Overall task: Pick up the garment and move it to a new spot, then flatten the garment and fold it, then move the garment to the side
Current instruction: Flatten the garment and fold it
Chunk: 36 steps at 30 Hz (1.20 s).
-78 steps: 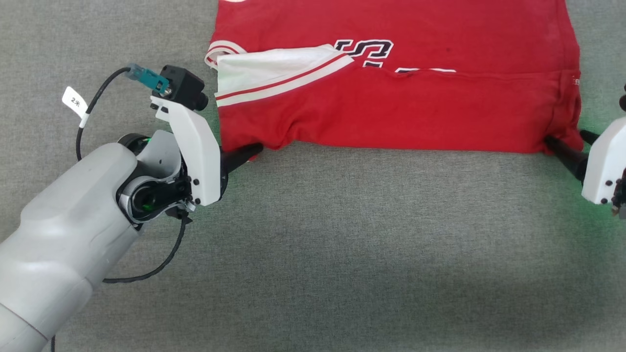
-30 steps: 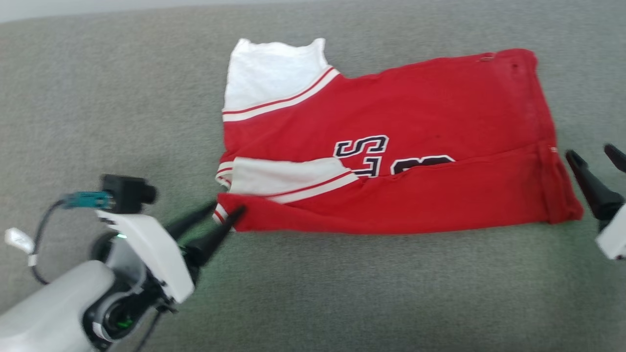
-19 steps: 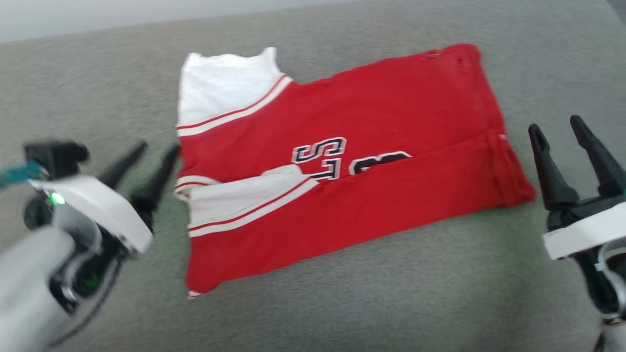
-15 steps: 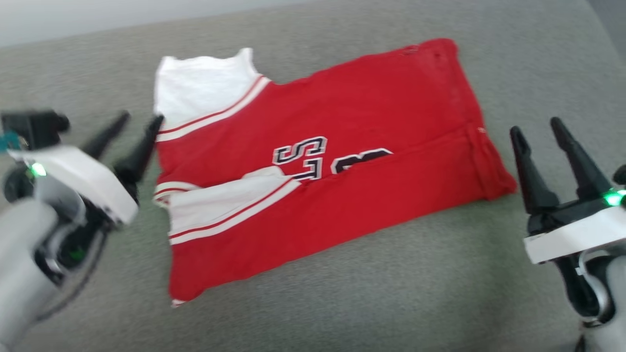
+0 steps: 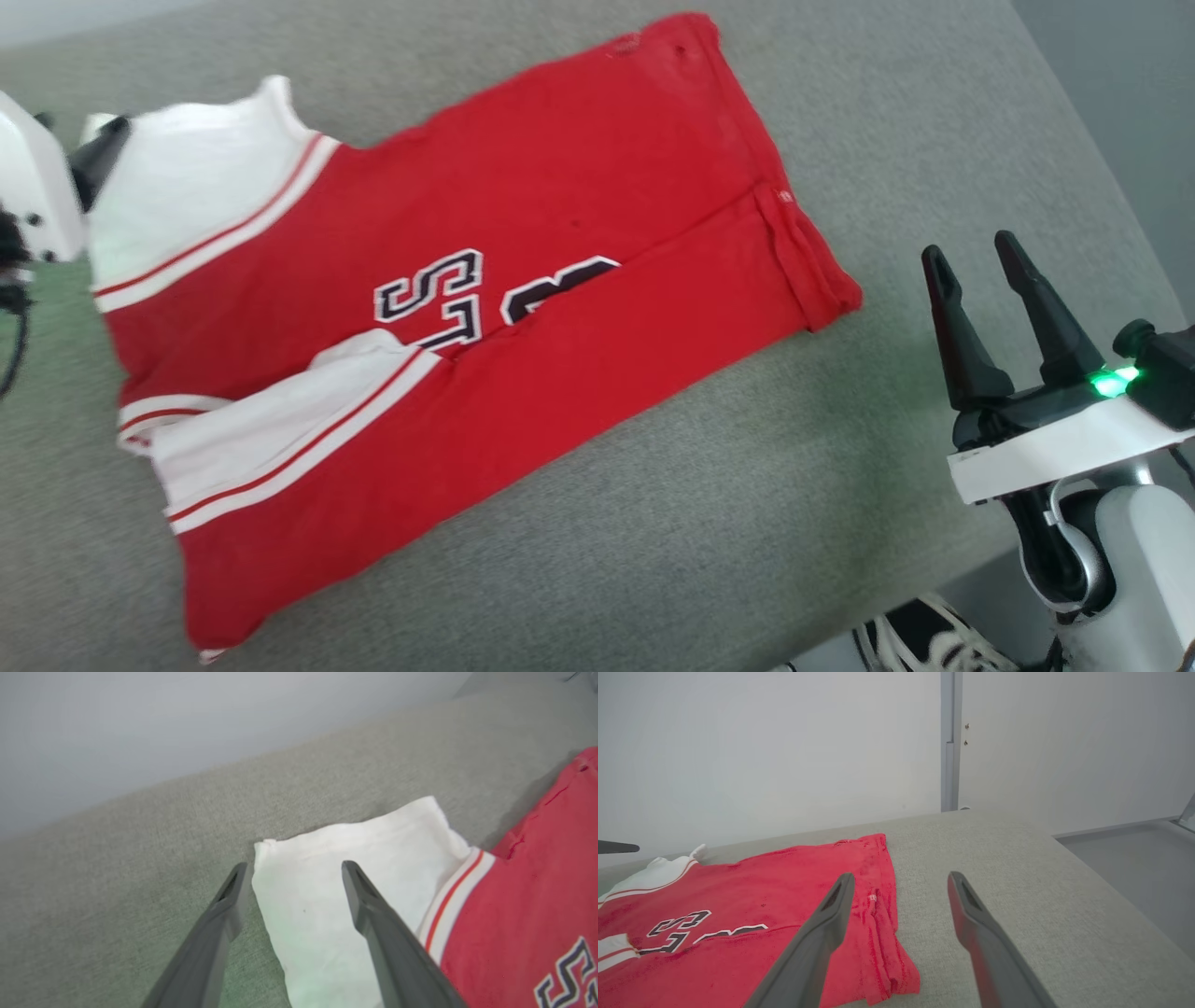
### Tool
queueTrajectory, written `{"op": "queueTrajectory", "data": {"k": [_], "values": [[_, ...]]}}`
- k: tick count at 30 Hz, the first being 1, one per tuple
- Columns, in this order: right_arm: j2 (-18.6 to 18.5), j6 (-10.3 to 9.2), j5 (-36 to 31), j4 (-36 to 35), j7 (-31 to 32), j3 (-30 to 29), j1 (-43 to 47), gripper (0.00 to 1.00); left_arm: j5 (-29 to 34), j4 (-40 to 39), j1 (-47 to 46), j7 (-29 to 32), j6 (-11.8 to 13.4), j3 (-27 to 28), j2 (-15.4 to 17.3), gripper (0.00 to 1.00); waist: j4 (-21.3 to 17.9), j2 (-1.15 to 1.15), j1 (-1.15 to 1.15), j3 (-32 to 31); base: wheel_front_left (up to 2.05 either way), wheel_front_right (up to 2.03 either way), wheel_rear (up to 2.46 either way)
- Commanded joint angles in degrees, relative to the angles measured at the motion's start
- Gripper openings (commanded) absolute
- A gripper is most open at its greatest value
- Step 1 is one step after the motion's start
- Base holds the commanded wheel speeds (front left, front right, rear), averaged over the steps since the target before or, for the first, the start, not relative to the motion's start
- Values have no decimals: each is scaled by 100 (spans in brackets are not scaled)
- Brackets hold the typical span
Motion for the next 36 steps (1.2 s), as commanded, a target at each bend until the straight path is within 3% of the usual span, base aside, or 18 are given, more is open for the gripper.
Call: {"op": "queueTrajectory", "data": {"k": [1, 7, 12, 13, 14, 15, 20, 25, 31, 36], "values": [[22, 0, 47, 31, -43, 36, -44, 100, 60, 155, -120, 272, -38, -60, 21, 100, -190, 0, 0, 194, 0, 0, 0], [44, 0, 160, 129, -101, 195, -107, 100, 289, 813, -685, 1798, -99, -527, 77, 100, -339, 0, 0, 460, 0, 0, 0], [-5, 0, 213, 182, -113, 325, -226, 100, 53, 1007, -945, 2398, -207, -478, -161, 100, -312, 0, 0, 651, 0, 0, 0], [-21, 0, 221, 192, -97, 370, -268, 100, -43, 1013, -964, 2503, -244, -451, -239, 48, -295, 0, 0, 677, 0, 0, 0], [-52, 0, 227, 199, -62, 411, -329, 100, -89, 994, -1001, 2599, -287, -426, -313, 35, -269, 0, 0, 709, 0, 0, 0], [-85, 0, 208, 210, -25, 452, -406, 100, -141, 995, -1019, 2665, -305, -412, -359, 1, -251, 0, 0, 734, 0, 0, 0], [-423, 0, 89, 280, 415, 860, -1046, 100, -86, 934, -1224, 2685, -380, -449, -433, 0, -86, 0, 0, 866, 0, 0, 0], [-1002, -1, 298, 563, 1348, 1474, -2133, 100, -115, 787, -1462, 2571, -448, -396, -613, 0, 257, 0, 0, 1077, 0, 0, 0], [-1502, -1, 812, 1400, 2331, 1983, -3782, 100, -120, 514, -1800, 2419, -491, -349, -825, 0, 714, 0, 0, 1510, 0, 0, 0], [-1709, -1, 1202, 2272, 3035, 2331, -4911, 100, -78, 316, -2005, 2274, -482, -406, -995, 0, 1080, 0, 0, 1801, 0, 0, 0]]}}
